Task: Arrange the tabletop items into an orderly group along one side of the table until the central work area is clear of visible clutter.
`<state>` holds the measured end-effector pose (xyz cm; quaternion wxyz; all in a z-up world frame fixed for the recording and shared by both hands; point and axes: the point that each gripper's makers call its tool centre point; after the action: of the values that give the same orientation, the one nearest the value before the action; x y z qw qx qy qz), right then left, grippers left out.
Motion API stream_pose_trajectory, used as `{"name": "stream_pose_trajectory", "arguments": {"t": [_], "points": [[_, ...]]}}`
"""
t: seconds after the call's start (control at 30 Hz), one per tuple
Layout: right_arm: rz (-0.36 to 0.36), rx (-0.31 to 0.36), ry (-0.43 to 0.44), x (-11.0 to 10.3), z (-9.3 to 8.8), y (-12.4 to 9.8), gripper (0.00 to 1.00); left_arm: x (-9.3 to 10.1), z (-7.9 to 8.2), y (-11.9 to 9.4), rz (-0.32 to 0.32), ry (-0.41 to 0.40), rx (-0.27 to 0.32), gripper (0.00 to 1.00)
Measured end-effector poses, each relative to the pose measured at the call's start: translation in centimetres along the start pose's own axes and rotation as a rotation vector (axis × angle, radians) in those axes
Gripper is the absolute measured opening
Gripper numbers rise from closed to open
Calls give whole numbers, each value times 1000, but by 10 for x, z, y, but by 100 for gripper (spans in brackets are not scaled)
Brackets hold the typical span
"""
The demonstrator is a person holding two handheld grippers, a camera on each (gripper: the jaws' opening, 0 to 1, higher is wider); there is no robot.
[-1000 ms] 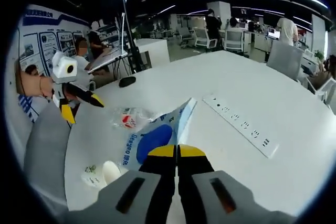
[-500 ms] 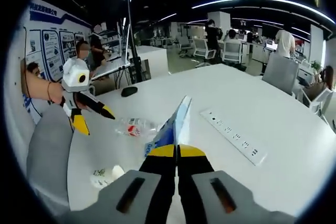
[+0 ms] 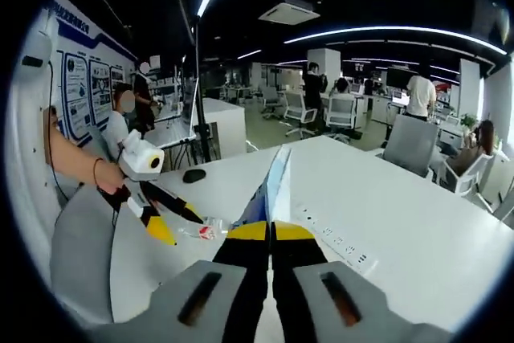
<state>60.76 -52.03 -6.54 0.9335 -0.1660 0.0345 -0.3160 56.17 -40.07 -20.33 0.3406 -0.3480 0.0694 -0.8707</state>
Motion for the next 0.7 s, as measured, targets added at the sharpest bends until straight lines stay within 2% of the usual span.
{"name": "stream_pose_trajectory", "arguments": {"t": [0.17,0.37,0.47,0.57,0.63,0.7], "points": [[-20,52,12,-5,19,-15,0,2,16,14,-13,-4,17,65],[-47,91,23,-8,30,-30,0,16,31,28,-52,-10,37,60],[-67,111,32,-8,33,-37,0,25,34,36,-69,-6,38,54],[-81,127,48,-9,35,-42,0,29,37,41,-81,-14,40,53],[-92,144,64,-10,35,-48,0,36,42,43,-110,-41,60,48],[-110,153,74,-8,33,-51,0,37,44,43,-104,-38,65,42]]}}
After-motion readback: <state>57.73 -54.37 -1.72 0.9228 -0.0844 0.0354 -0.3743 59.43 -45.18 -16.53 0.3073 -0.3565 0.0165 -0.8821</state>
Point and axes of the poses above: the point that each gripper's makers call its tool centre point, and the gripper's own axes: y roughly forward along the fingers, x roughly to its right, z roughly out of its top, and after that the axes turned 8 degrees about -z, right-handed
